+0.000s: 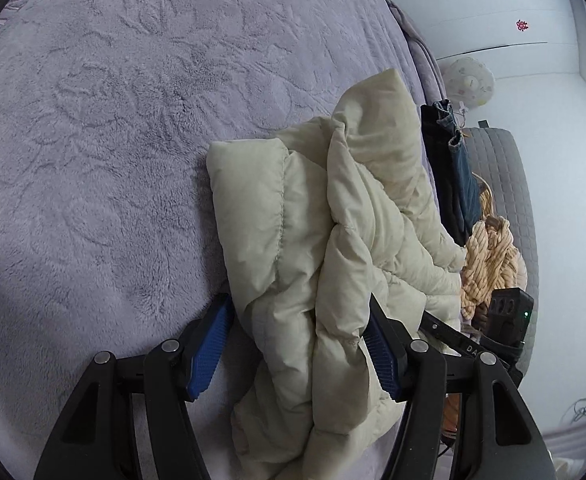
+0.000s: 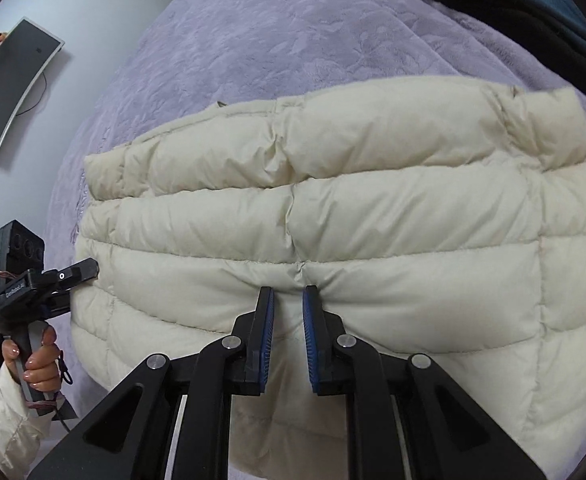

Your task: Fold large clothes

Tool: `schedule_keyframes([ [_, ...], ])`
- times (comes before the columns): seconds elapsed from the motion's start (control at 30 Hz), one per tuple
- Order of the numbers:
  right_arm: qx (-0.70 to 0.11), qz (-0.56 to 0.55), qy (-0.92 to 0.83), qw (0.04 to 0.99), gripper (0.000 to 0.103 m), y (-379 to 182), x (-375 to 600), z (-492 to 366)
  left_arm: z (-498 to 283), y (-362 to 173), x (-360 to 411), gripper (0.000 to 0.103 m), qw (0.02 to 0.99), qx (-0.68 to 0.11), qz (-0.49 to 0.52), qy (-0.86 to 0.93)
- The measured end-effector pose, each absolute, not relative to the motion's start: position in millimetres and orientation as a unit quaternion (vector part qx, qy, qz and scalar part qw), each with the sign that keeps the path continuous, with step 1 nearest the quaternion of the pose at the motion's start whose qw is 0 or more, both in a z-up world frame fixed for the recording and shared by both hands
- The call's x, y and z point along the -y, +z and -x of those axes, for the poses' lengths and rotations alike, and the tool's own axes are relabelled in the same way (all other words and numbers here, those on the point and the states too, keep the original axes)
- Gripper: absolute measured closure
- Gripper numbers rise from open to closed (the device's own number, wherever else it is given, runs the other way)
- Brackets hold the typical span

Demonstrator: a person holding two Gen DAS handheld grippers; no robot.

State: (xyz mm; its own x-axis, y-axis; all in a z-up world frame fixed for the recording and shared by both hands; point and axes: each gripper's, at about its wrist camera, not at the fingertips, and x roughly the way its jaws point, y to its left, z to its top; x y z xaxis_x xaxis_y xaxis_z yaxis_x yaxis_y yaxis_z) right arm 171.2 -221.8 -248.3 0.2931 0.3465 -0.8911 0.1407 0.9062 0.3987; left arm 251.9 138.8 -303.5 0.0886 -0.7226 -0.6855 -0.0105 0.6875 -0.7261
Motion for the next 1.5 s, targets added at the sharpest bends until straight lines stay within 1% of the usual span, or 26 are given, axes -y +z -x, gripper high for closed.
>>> schedule_keyframes([
  [0.17, -0.593, -0.242, 0.076, 0.764, 0.091, -275, 232, -170, -254, -314, -117, 0.038, 0.674, -0.624, 0.275, -0.284],
  [0.2, -0.592, -0.244, 0.079, 0.764, 0.091, -279, 232, -170, -255, -316, -112, 0.034, 0.674, -0.625, 0.27, -0.287],
  [0.23, -0.591, -0.245, 0.082, 0.764, 0.091, -281, 233, -169, -256, -317, -106, 0.024, 0.673, -0.625, 0.266, -0.292],
  [0.37, -0.583, -0.254, 0.093, 0.766, 0.092, -289, 235, -166, -251, -311, -77, 0.023, 0.686, -0.621, 0.219, -0.308],
  [0.4, -0.582, -0.256, 0.095, 0.766, 0.092, -292, 236, -165, -249, -309, -70, 0.027, 0.69, -0.622, 0.206, -0.308],
  [0.43, -0.58, -0.259, 0.097, 0.766, 0.092, -294, 237, -164, -248, -307, -64, 0.044, 0.691, -0.623, 0.197, -0.31],
  [0.47, -0.578, -0.263, 0.099, 0.766, 0.092, -296, 238, -164, -248, -304, -60, 0.053, 0.689, -0.624, 0.194, -0.314],
  [0.5, -0.577, -0.265, 0.1, 0.766, 0.093, -297, 239, -163, -247, -299, -56, 0.064, 0.689, -0.623, 0.192, -0.315],
  [0.53, -0.576, -0.268, 0.101, 0.765, 0.093, -298, 239, -162, -246, -294, -52, 0.072, 0.692, -0.621, 0.188, -0.316],
  [0.6, -0.575, -0.273, 0.103, 0.764, 0.093, -299, 240, -161, -244, -280, -44, 0.079, 0.698, -0.616, 0.177, -0.319],
  [0.7, -0.574, -0.278, 0.106, 0.763, 0.094, -301, 248, -154, -240, -257, -33, 0.081, 0.701, -0.61, 0.177, -0.326],
  [0.8, -0.574, -0.288, 0.111, 0.759, 0.095, -304, 249, -154, -235, -230, -17, 0.081, 0.697, -0.599, 0.192, -0.344],
  [0.97, -0.573, -0.304, 0.121, 0.752, 0.096, -307, 253, -152, -217, -198, 40, 0.081, 0.698, -0.594, 0.148, -0.371],
  [1.13, -0.564, -0.344, 0.132, 0.739, 0.1, -316, 266, -144, -206, -192, 90, 0.081, 0.702, -0.594, 0.126, -0.373],
  [1.3, -0.562, -0.371, 0.148, 0.724, 0.102, -322, 277, -138, -205, -191, 101, 0.081, 0.715, -0.593, 0.127, -0.347],
  [1.43, -0.573, -0.375, 0.158, 0.712, 0.101, -314, 285, -135, -200, -180, 113, 0.081, 0.726, -0.59, 0.116, -0.334],
  [1.5, -0.58, -0.377, 0.164, 0.703, 0.097, -307, 290, -132, -197, -176, 115, 0.082, 0.731, -0.588, 0.111, -0.328],
])
